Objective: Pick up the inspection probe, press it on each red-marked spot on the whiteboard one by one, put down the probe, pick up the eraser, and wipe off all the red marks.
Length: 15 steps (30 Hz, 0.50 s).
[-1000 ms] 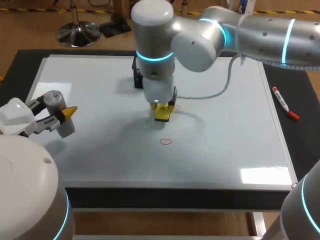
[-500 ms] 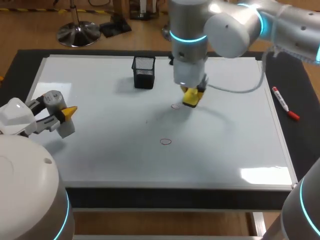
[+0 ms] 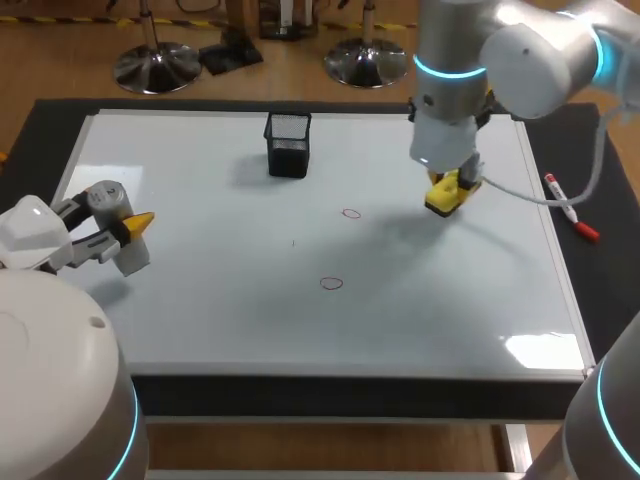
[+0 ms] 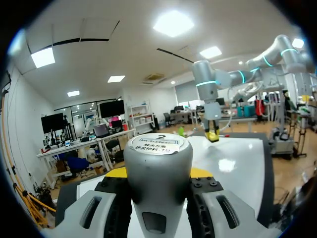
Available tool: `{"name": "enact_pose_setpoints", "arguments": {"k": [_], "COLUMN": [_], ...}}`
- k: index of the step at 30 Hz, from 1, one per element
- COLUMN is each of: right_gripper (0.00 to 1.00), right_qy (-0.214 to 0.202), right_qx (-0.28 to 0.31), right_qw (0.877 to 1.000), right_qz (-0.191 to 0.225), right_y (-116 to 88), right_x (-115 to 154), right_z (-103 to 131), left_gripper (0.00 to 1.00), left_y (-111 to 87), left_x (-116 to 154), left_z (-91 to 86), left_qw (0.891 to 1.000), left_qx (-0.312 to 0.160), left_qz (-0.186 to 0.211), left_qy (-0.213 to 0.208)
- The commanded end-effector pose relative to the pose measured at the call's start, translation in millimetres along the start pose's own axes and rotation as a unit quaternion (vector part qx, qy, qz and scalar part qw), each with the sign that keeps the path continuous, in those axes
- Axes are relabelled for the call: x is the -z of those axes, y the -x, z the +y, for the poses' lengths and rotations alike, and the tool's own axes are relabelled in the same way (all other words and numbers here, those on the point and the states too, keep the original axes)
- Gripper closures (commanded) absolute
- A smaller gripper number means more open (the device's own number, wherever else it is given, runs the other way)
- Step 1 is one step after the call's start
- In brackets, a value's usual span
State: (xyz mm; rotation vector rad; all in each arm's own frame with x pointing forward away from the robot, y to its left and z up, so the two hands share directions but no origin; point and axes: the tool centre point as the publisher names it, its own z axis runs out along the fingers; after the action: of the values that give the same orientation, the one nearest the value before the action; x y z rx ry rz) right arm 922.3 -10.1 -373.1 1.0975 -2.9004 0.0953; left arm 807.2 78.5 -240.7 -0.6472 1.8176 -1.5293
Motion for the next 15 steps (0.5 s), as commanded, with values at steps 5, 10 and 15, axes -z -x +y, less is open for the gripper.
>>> {"name": "enact_pose_setpoints", "arguments": {"k": [5,10,15], "right_gripper": [1.00,1.00,1.00], "right_qy": [0.006,0.010,0.015], "right_qx": [-0.038,-0.057,-0.067], "right_qw": [0.999,0.998,0.997], "right_qz": [-0.024,-0.021,-0.024], "right_y": [-36,-46,-50], "right_x": [-3,-8,-10], "right_z": [-19,-25,-26], "left_gripper": [1.00,1.00,1.00], "left_y": [-0.6,-0.6,-0.6], "left_x": [-1,-1,-1], "left_z": [-0.4,-0.4,-0.4], "left_qw": [1.000,1.000,1.000], "left_qx": [-0.001,-0.001,-0.001], "left_qz": [-0.003,-0.003,-0.003], "left_qy": [-0.001,-0.001,-0.001]}}
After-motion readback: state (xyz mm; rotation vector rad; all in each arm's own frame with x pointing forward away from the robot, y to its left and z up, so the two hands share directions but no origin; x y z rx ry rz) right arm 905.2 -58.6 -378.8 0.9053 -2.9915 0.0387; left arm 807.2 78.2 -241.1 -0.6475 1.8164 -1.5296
